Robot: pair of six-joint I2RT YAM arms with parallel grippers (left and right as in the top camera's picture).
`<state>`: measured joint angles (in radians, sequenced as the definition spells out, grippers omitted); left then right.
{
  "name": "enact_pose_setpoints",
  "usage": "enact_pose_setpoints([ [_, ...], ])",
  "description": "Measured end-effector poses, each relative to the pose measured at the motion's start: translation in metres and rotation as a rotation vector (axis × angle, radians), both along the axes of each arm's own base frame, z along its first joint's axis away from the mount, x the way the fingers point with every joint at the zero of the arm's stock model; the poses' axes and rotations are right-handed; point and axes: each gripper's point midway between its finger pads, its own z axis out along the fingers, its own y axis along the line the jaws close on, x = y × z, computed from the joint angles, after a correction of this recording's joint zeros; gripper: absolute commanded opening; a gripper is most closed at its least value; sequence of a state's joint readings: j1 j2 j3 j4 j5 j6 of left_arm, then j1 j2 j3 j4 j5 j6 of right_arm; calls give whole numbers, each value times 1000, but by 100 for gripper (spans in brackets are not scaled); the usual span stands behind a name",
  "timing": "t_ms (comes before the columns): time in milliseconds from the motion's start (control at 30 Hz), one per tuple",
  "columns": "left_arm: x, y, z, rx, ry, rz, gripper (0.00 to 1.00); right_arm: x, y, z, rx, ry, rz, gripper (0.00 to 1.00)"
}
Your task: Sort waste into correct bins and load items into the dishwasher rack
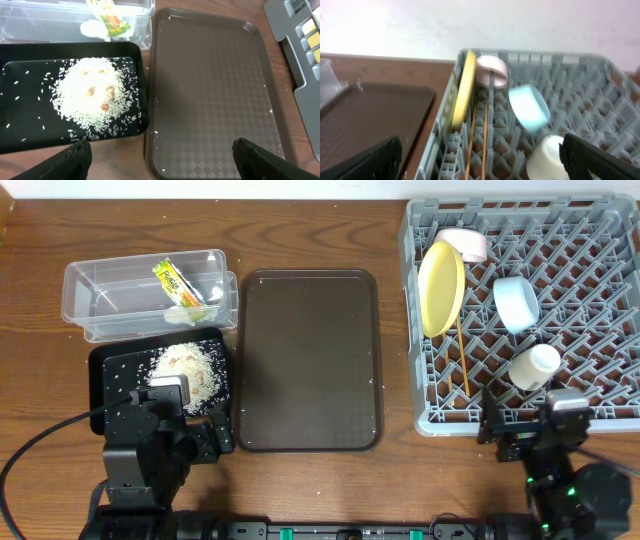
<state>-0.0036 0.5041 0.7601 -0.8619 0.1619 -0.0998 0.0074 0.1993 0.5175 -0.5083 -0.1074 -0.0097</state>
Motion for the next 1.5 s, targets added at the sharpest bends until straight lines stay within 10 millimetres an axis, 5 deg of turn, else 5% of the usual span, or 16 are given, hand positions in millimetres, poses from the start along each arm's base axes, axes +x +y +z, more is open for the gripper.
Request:
enact_pose_setpoints([
  [433, 0, 0, 0, 0, 1, 0, 93, 25, 0, -33, -2, -292, -8, 99],
  [733, 0, 0, 0, 0, 1, -1, 93, 30, -2, -95, -9, -120, -20, 99],
  [1500, 0, 0, 0, 0, 1, 0, 93, 30, -3, -95, -9, -118, -27, 99],
])
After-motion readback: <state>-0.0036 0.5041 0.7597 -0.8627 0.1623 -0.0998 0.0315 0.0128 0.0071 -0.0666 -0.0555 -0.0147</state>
